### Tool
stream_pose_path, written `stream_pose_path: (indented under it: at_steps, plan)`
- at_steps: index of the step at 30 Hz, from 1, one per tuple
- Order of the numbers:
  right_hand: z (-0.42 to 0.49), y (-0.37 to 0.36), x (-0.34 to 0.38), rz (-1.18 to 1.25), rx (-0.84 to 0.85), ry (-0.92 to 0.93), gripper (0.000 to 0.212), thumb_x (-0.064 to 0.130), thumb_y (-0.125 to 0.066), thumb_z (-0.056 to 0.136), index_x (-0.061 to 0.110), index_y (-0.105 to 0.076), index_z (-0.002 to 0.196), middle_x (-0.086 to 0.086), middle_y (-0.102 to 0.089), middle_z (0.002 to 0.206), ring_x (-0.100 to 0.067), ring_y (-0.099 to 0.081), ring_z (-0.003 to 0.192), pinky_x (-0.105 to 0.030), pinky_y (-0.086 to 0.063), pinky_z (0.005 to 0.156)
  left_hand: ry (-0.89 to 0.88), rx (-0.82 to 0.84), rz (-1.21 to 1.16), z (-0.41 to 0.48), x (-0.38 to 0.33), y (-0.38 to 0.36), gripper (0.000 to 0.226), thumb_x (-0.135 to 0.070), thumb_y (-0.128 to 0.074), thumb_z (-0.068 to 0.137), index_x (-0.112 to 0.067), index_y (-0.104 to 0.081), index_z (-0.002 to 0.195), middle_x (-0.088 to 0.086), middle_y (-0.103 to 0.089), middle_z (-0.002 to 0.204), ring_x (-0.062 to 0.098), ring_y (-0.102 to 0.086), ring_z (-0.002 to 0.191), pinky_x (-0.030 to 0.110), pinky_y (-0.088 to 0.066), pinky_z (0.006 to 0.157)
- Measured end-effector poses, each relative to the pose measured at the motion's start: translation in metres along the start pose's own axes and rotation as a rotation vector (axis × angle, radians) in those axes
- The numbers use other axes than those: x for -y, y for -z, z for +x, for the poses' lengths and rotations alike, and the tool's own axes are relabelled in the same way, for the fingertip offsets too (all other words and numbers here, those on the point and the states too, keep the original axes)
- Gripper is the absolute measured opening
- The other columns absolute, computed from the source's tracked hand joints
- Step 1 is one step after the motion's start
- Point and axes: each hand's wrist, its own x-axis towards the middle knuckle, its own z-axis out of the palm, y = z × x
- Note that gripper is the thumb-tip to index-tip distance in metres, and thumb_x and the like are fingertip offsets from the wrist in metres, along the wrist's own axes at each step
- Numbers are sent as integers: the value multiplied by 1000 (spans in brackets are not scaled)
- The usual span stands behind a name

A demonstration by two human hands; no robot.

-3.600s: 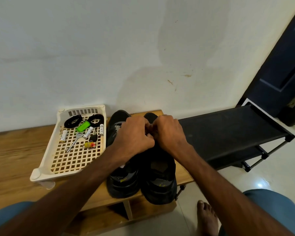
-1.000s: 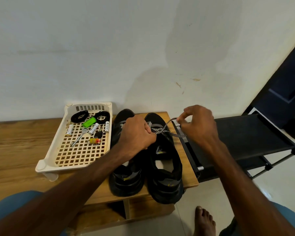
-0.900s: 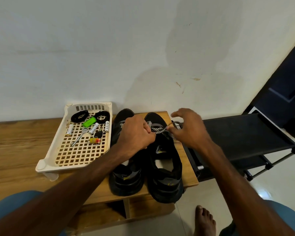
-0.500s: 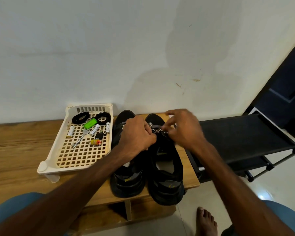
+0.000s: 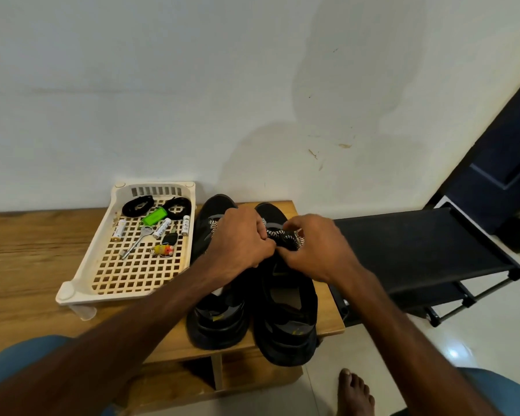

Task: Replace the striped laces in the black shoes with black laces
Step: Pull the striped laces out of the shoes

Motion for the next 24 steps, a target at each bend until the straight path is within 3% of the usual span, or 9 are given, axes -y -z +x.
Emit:
stream_pose_path:
  at_steps: [3, 5, 7, 9, 11, 14, 20, 24]
  plan:
    - [-1, -9, 2, -56, 42, -82, 35, 24, -78, 83, 14, -72, 116, -8, -74, 106, -25, -72, 93, -43, -63, 80, -25, -34, 168, -5, -4, 5, 4, -28, -80, 74, -27, -76, 75, -13, -69, 75, 5, -63, 63, 12, -39, 50]
    - [2, -10, 2, -5, 24, -105, 26, 18, -76, 84, 12, -76, 108, -8, -74, 96, -24, -72, 83, -42, -63, 74, -71, -93, 236, -10, -6, 3, 11, -30, -78, 75, -30, -75, 85, -14, -68, 79, 5, -64, 78, 17, -42, 57]
    - [4, -11, 2, -7, 21, -110, 23, 17, -75, 84, 10, -76, 105, -9, -74, 94, -24, -72, 81, -42, -63, 73, -184, -156, 345, -14, -9, -4, 26, -30, -77, 78, -33, -72, 104, -10, -67, 100, 13, -59, 108, 24, -44, 69]
    - [4, -12, 2, -5, 21, -111, 24, 18, -74, 84, 8, -76, 106, -11, -75, 97, -25, -72, 85, -42, -64, 76, -236, -136, 477, -14, -16, -12, 35, -29, -76, 83, -28, -68, 117, -2, -62, 118, 20, -46, 125, 30, -48, 79]
    - [3, -13, 1, 4, 23, -107, 24, 19, -74, 86, 7, -75, 106, -11, -75, 99, -24, -73, 88, -42, -63, 79, -225, -101, 545, -10, -23, -19, 27, -24, -73, 87, -22, -68, 113, 2, -62, 117, 23, -48, 124, 34, -48, 78]
    - [4, -13, 0, 28, 9, -107, 21, 19, -73, 88, 5, -74, 103, -11, -74, 96, -23, -72, 82, -42, -64, 76, -196, -97, 567, -4, -29, -24, 12, -16, -68, 91, -19, -67, 103, 5, -66, 104, 27, -62, 104, 35, -41, 69]
    - [5, -14, -1, 29, 13, -113, 22, 12, -73, 84, 3, -76, 104, -12, -75, 98, -24, -73, 83, -42, -64, 75, -189, -123, 504, 4, -29, -20, 5, -17, -70, 90, -17, -70, 95, 6, -69, 95, 28, -67, 87, 34, -40, 64]
    - [2, -15, -4, 61, -47, -147, 15, 17, -75, 82, 9, -80, 94, -6, -76, 87, -16, -71, 69, -35, -64, 66, -151, -73, 361, 8, -21, -18, 5, -16, -69, 89, -12, -70, 93, 8, -70, 96, 28, -68, 89, 37, -54, 72]
